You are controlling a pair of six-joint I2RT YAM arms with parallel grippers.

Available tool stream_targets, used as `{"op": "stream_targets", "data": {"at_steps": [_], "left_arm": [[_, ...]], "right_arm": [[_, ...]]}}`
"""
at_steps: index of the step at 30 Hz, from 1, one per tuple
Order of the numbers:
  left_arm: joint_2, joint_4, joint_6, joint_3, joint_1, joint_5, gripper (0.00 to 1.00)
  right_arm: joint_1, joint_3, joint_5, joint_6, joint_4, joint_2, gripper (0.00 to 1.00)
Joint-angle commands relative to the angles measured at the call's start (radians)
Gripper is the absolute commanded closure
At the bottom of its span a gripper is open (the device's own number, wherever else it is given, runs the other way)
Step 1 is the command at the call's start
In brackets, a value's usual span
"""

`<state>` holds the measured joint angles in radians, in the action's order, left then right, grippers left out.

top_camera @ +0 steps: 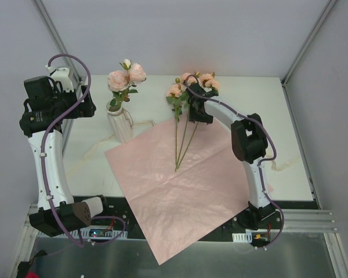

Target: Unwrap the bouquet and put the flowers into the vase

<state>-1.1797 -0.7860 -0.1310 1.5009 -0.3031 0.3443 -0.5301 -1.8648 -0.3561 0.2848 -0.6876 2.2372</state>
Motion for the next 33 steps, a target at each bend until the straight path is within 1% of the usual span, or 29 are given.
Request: {"op": "stream_targets", "data": {"at_steps": [1, 5, 8, 9, 11, 12, 14, 15, 17, 18, 20, 23, 26, 28, 29, 33], "left_arm": [[-0.011, 0.001, -0.018, 0.016, -0.008, 0.038, 0.01], [-0.008, -0.001, -0.022, 0.01, -0.008, 0.038, 0.01], [-0.003, 0.001, -0.027, 0.004, -0.008, 0.035, 0.01], [-0.003, 0.001, -0.027, 0.002, -0.01, 0.035, 0.01], [-0.003, 0.001, -0.032, -0.002, -0.007, 0.028, 0.01], [-0.005, -0.001, -0.032, -0.002, -0.008, 0.025, 0.01], [-0.005, 0.001, -0.035, -0.004, -0.007, 0.025, 0.01], [-0.003, 0.001, -0.036, -0.004, -0.008, 0.022, 0.01], [-0.005, 0.001, -0.039, -0.004, -0.008, 0.018, 0.01], [-0.006, -0.001, -0.041, -0.002, -0.008, 0.015, 0.01], [-0.003, -0.001, -0.045, -0.001, -0.008, 0.013, 0.01], [-0.006, -0.002, -0.05, 0.004, -0.008, 0.009, 0.01], [-0.009, -0.004, -0.053, 0.013, -0.008, 0.002, 0.01], [-0.015, -0.009, -0.053, 0.022, -0.008, 0.004, 0.01], [-0.015, -0.01, -0.053, 0.025, -0.008, 0.004, 0.01], [-0.015, -0.022, -0.042, 0.044, -0.007, 0.016, 0.01]], "right_arm": [[-0.005, -0.039, 0.032, 0.05, -0.001, 0.025, 0.36], [-0.005, -0.039, 0.043, 0.068, 0.013, 0.044, 0.38], [-0.005, -0.04, 0.042, 0.08, 0.02, 0.056, 0.44], [-0.005, -0.042, 0.043, 0.088, 0.02, 0.065, 0.48], [-0.005, -0.042, 0.052, 0.097, 0.026, 0.068, 0.53], [-0.005, -0.04, 0.054, 0.108, 0.03, 0.074, 0.58], [-0.004, -0.04, 0.062, 0.116, 0.037, 0.078, 0.64], [-0.005, -0.037, 0.063, 0.12, 0.036, 0.079, 0.72], [-0.004, -0.034, 0.063, 0.129, 0.043, 0.081, 0.81], [-0.005, -0.033, 0.059, 0.131, 0.046, 0.078, 0.9], [-0.001, -0.024, 0.049, 0.143, 0.046, 0.072, 0.99], [0.001, 0.024, 0.039, 0.154, 0.071, 0.02, 0.99], [0.004, 0.108, 0.006, 0.142, 0.137, -0.088, 0.99], [0.002, 0.171, -0.017, 0.128, 0.192, -0.19, 0.99], [0.005, 0.194, -0.026, 0.113, 0.212, -0.267, 0.99], [0.002, 0.254, -0.063, 0.057, 0.302, -0.445, 0.99]]}}
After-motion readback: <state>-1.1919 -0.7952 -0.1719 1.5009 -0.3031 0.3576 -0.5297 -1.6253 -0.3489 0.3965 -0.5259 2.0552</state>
